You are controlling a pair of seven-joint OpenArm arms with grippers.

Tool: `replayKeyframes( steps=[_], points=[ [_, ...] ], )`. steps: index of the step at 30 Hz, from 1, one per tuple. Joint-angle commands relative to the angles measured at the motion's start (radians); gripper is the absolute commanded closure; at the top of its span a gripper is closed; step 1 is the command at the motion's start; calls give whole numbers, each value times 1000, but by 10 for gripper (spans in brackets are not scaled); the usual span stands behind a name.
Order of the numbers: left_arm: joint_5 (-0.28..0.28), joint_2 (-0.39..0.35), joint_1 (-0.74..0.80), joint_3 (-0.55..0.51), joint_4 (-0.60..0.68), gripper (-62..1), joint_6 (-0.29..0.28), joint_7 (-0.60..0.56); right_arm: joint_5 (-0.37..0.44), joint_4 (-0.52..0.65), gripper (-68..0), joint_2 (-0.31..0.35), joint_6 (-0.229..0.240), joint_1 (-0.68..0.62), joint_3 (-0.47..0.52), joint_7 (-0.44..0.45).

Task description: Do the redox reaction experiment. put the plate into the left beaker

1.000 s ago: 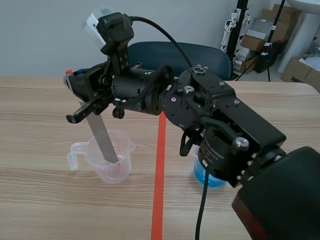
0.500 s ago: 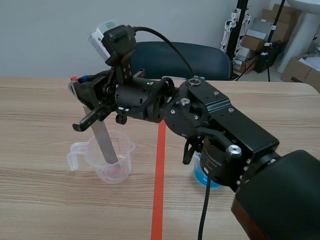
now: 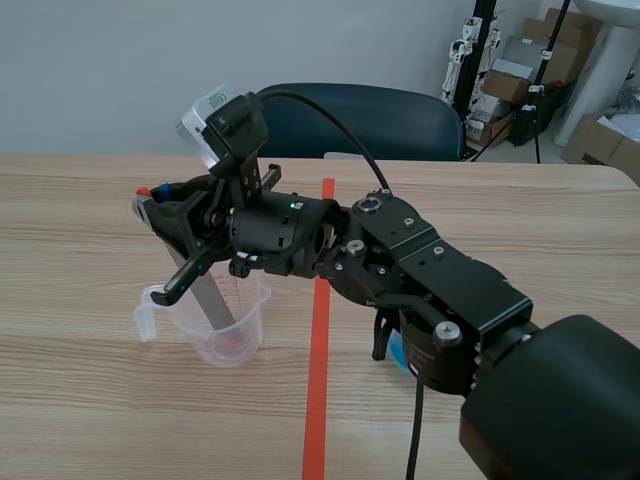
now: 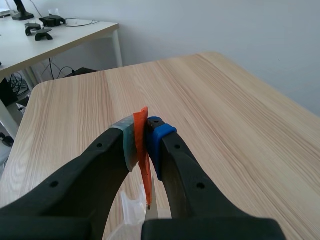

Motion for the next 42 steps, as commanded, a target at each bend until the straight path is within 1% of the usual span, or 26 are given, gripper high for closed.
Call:
replayKeyframes(
  steps=[1, 7, 8, 9, 11, 12, 14, 18, 19, 20, 24, 35, 38, 42],
  points=[
    [-7, 5, 8, -8, 4, -623, 0, -17, 11, 11, 3, -11, 3, 14, -10, 23],
    [-7, 5, 8, -8, 4, -623, 0, -17, 12, 11, 1, -8, -5, 14, -22, 30],
    [-7, 5, 8, -8, 4, -623, 0, -17, 12, 11, -17, -8, -5, 14, -22, 30],
    [-7, 5, 8, -8, 4, -623, 0, -17, 12, 11, -50, -6, -5, 14, -22, 30],
    [-7, 5, 8, -8, 4, -623, 0, -17, 12, 11, -164, -2, -7, 14, -22, 31],
    [-7, 5, 8, -8, 4, -623, 0, -17, 12, 11, -246, 2, -8, 14, -22, 35],
    [-7, 5, 8, -8, 4, -623, 0, -17, 12, 11, -370, 8, -8, 14, -22, 52],
    [-7, 5, 8, -8, 4, -623, 0, -17, 24, 11, -607, 14, -9, 15, -21, 79],
    [-7, 5, 8, -8, 4, -623, 0, -17, 24, 11, -651, 13, -13, 15, -21, 78],
    [-7, 5, 8, -8, 4, -623, 0, -17, 24, 11, -679, 13, -16, 15, -21, 78],
    [-7, 5, 8, -8, 4, -623, 0, -17, 23, 11, -679, 15, -34, 15, -21, 77],
    [-7, 5, 8, -8, 4, -623, 0, -17, 24, 18, -679, 19, -34, 18, -20, 83],
    [-7, 5, 8, -8, 4, -623, 0, -17, 24, 32, -679, 20, -34, 18, -18, 93],
    [-7, 5, 8, -8, 4, -623, 0, -17, 26, 84, -679, 25, -34, 18, -18, 93]
  ],
)
